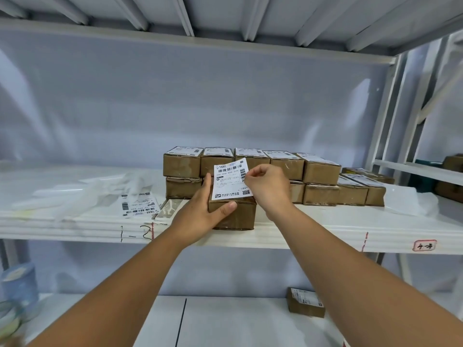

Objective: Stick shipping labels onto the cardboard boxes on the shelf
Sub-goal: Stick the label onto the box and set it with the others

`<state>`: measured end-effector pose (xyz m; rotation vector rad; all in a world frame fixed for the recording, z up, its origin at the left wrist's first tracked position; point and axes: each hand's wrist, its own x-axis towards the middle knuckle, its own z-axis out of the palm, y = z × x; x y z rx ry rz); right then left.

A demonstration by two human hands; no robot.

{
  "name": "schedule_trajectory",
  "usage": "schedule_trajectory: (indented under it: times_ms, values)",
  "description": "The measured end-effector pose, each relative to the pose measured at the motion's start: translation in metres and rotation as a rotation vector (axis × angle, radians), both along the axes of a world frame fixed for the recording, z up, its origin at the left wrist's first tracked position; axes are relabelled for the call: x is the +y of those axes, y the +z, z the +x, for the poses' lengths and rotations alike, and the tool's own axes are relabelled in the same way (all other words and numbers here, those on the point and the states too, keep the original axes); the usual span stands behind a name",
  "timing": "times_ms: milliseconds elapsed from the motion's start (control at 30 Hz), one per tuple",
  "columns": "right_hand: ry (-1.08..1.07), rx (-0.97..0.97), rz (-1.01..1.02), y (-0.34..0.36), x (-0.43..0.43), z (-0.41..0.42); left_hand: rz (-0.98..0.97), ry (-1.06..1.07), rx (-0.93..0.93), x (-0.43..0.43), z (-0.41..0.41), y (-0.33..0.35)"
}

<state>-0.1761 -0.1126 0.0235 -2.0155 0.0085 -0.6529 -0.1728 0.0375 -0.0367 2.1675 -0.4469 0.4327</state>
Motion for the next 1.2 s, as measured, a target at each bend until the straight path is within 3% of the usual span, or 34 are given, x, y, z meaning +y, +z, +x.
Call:
schedule_trajectory:
  times_ms: [733, 1200]
  values:
    - [-0.025, -0.014, -0.157, 0.0009, -0.0012, 0.0027, 0.124, 0.112, 0.013, -0.0021, -0.0021, -0.0007]
    - [-0.02, 0.041, -0.124, 0.004, 0.0021, 0.0055, 0.157, 0.139, -0.009, -0.0033, -0.005, -0.0005]
